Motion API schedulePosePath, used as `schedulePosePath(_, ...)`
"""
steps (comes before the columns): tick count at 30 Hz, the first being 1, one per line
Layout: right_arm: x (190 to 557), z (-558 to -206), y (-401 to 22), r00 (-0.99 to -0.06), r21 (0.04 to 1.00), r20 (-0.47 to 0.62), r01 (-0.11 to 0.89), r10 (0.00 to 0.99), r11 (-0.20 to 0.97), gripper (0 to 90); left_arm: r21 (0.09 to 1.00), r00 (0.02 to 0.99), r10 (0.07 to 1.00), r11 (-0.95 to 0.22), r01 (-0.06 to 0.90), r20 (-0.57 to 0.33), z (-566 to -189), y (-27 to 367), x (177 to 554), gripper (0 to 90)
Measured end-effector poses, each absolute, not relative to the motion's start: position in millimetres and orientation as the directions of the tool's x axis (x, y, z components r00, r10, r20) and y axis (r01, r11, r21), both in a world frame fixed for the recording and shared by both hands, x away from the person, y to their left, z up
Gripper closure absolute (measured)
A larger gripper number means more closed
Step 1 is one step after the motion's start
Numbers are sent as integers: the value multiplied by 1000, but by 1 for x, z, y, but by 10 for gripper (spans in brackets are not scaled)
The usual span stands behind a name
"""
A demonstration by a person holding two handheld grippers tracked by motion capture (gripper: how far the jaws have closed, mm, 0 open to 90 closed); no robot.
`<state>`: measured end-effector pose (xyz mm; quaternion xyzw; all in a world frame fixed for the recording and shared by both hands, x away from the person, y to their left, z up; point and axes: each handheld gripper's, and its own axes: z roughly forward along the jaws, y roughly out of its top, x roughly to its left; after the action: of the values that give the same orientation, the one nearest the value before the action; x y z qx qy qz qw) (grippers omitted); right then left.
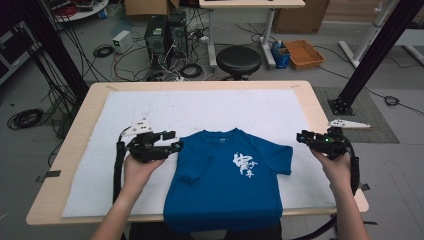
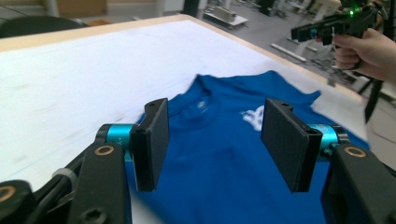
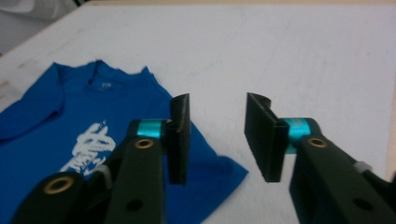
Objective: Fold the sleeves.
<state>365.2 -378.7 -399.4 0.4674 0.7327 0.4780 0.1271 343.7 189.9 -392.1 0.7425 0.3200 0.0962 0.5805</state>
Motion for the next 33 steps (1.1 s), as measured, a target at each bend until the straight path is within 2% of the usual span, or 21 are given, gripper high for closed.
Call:
schedulePosePath(7, 386, -430, -371, -513, 731, 228, 651, 827, 202, 695, 916, 743, 639, -147, 372, -199, -409, 234, 328, 421)
schedulePosePath(16, 396, -443, -363, -528, 682, 197, 679, 826, 271, 702, 913, 730, 649, -136, 386, -212, -416, 248, 330, 423)
schedulePosePath(17, 394, -443, -361, -536, 687, 160, 664, 829, 296, 831, 910, 731, 650, -145, 388, -208, -416, 247, 331, 423)
schedulePosePath(18, 394, -443, -361, -548, 688, 160, 658, 821, 305, 869, 909, 730, 652, -148, 389, -206, -416, 247, 331, 423)
schedulePosePath(21, 391, -441, -360, -553, 689, 142, 651, 821, 319, 883, 908, 728, 654, -151, 391, -205, -417, 247, 331, 426)
schedulePosePath(28, 369, -406, -348, -570, 768, 135, 577, 810, 278, 886, 909, 727, 655, -148, 390, -205, -417, 248, 331, 427)
schedulePosePath(30, 356, -384, -324, -605, 794, 95, 525, 790, 306, 886, 907, 728, 653, -151, 394, -208, -418, 247, 331, 427)
schedulePosePath(31, 356, -384, -324, -605, 794, 95, 525, 790, 306, 886, 906, 730, 651, -153, 395, -208, -418, 247, 331, 427)
schedulePosePath(33, 348, -370, -293, -641, 797, 54, 489, 766, 353, 886, 903, 734, 648, -163, 397, -205, -419, 245, 332, 426)
